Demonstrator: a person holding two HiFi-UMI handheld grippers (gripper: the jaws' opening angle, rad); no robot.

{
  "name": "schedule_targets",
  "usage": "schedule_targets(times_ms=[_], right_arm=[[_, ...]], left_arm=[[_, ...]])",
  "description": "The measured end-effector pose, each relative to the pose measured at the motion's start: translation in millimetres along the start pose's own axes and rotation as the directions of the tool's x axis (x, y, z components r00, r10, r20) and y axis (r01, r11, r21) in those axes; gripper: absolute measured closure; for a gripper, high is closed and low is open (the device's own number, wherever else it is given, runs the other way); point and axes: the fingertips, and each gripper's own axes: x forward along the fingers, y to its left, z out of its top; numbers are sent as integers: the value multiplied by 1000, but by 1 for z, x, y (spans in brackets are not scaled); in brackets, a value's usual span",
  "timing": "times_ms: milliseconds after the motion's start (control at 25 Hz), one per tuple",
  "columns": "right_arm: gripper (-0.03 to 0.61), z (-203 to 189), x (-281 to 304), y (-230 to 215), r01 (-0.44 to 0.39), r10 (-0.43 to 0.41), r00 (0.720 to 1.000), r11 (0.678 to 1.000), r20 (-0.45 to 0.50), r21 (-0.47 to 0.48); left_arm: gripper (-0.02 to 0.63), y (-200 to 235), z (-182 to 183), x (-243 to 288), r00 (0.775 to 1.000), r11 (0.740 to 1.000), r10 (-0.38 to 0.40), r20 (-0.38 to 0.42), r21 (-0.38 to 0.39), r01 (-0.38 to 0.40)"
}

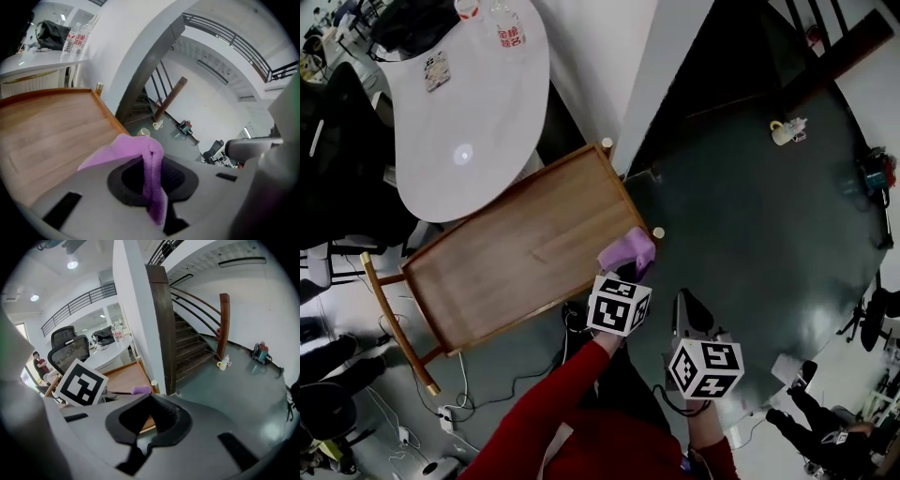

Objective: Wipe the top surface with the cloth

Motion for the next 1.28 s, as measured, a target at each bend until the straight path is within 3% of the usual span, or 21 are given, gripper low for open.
schedule_targets(times_ms=[160, 320, 440, 520, 720, 880, 1040, 1280], right_arm=[[575, 4, 2, -5, 2, -2, 1000, 1000, -3, 8], [575, 7, 6, -9, 5, -5, 1000, 1000, -7, 9], [575, 12, 9, -15, 12, -12, 1000, 1000, -7, 18], [575, 14, 10, -19, 17, -16, 1000, 1000, -12, 19], [575, 20, 15, -21, 15, -15, 1000, 1000, -25, -3], [575, 26, 24, -20, 6, -7, 999, 1000, -36, -11], [575, 26, 36, -18, -1, 0, 998, 1000, -61, -19], [575, 31, 52, -8, -21, 18, 996, 999, -93, -34]], left_arm=[[563, -11, 10, 5, 999, 999, -40, 20, -28, 40], [563, -30, 20, -18, 973, 967, -227, 30, -114, 229], [563, -41, 27, -40, 935, 938, -346, -81, -44, 344], [563, -35, 34, -44, 923, 932, -356, -144, 9, 361], [563, 29, 62, -13, 969, 978, -209, -128, -20, 208], [563, 81, 90, 8, 991, 996, -86, -103, -30, 84], [563, 132, 123, 16, 997, 998, 35, -70, -43, -38], [563, 175, 169, 15, 986, 986, 165, 5, -39, -165]])
